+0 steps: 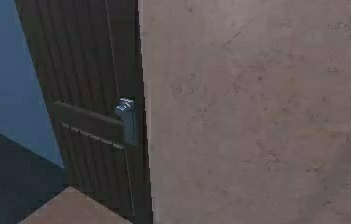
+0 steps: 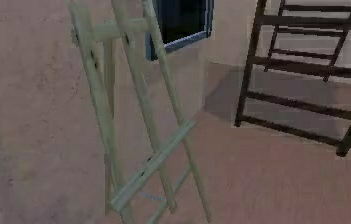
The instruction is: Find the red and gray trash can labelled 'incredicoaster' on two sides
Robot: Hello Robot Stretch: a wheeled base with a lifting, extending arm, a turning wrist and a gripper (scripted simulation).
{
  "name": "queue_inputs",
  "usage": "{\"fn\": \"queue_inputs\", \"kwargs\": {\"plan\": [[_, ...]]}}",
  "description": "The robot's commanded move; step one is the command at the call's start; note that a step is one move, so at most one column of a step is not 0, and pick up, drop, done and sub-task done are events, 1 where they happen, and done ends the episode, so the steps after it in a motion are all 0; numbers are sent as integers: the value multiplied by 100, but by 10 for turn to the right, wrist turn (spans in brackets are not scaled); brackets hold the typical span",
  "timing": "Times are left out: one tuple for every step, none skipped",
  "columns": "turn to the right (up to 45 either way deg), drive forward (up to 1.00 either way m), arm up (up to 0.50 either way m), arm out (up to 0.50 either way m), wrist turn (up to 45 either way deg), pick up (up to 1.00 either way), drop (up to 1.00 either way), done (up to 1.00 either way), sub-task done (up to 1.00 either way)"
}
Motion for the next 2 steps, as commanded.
{"fn": "queue_inputs", "kwargs": {"plan": [[-450, 0, 0, 0, 0, 0, 0, 0, 0], [-270, 0, 0, 0, 0, 0, 0, 0, 0]]}}
